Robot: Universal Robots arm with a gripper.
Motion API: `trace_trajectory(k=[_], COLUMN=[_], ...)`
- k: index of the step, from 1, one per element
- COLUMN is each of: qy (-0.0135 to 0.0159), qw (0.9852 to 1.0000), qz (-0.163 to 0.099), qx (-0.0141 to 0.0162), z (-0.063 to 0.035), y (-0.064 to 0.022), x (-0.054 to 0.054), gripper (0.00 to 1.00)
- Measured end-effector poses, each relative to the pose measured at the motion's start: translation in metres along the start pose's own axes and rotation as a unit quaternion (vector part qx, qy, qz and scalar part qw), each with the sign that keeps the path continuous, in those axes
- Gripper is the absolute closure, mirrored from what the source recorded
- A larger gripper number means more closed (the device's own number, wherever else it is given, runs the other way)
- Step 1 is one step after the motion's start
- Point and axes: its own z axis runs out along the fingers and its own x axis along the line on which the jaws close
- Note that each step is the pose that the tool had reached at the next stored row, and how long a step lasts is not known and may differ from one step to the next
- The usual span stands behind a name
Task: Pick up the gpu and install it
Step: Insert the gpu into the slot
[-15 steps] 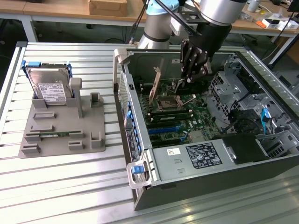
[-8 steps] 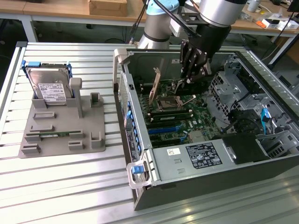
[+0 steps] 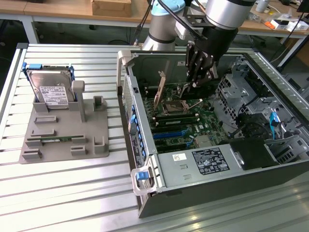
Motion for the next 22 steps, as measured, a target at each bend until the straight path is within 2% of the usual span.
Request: trace_trajectory(k=[22], qy=[0.0], qw=[1.0], qz=[0.0], qx=[0.0], z=[0.006], y=[-0.0002], x=[0.0004], gripper=[0.73])
